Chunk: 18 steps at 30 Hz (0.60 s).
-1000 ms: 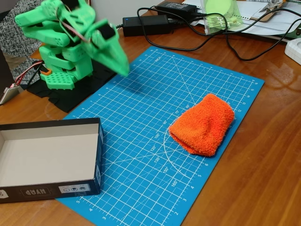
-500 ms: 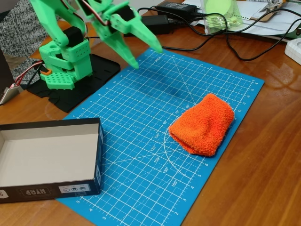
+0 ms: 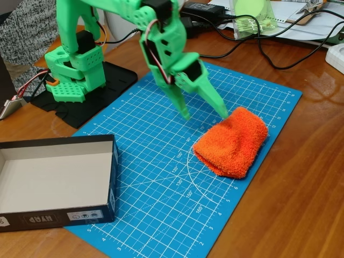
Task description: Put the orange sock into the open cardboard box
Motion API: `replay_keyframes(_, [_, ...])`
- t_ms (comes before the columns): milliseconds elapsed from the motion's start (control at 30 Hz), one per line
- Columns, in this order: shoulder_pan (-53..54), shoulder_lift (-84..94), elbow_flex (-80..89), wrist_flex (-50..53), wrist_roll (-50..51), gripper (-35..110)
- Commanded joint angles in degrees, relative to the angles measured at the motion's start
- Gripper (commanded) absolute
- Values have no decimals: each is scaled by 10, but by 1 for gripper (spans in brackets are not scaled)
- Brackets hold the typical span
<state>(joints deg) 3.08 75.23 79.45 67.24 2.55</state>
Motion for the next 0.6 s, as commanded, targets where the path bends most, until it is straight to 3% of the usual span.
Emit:
replay_keyframes(0, [3, -53, -131, 42, 18, 46])
replay_keyframes(567, [-75, -377, -432, 125, 64, 46])
